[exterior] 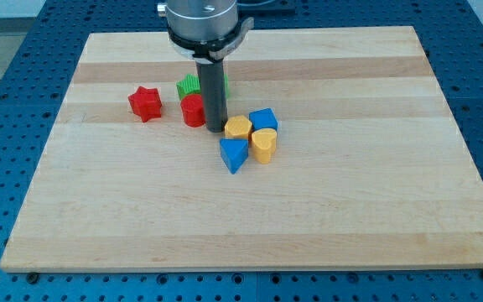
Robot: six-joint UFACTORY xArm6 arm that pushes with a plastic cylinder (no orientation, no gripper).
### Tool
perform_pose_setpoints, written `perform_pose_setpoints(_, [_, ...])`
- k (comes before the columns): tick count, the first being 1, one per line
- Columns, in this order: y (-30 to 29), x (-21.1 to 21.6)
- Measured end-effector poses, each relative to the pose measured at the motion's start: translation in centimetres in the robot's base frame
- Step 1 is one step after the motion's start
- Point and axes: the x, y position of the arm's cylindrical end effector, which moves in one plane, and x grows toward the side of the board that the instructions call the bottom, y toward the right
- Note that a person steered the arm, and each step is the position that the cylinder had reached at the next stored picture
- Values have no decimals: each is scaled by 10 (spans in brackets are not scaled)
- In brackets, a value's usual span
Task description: Place red circle in between red star and green star
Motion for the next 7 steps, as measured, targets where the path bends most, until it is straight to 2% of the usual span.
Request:
perform_pose_setpoints(2, [-2,-10])
perform_pose_setpoints(5, [-61,-13])
perform_pose_setpoints(7, [-61,-15])
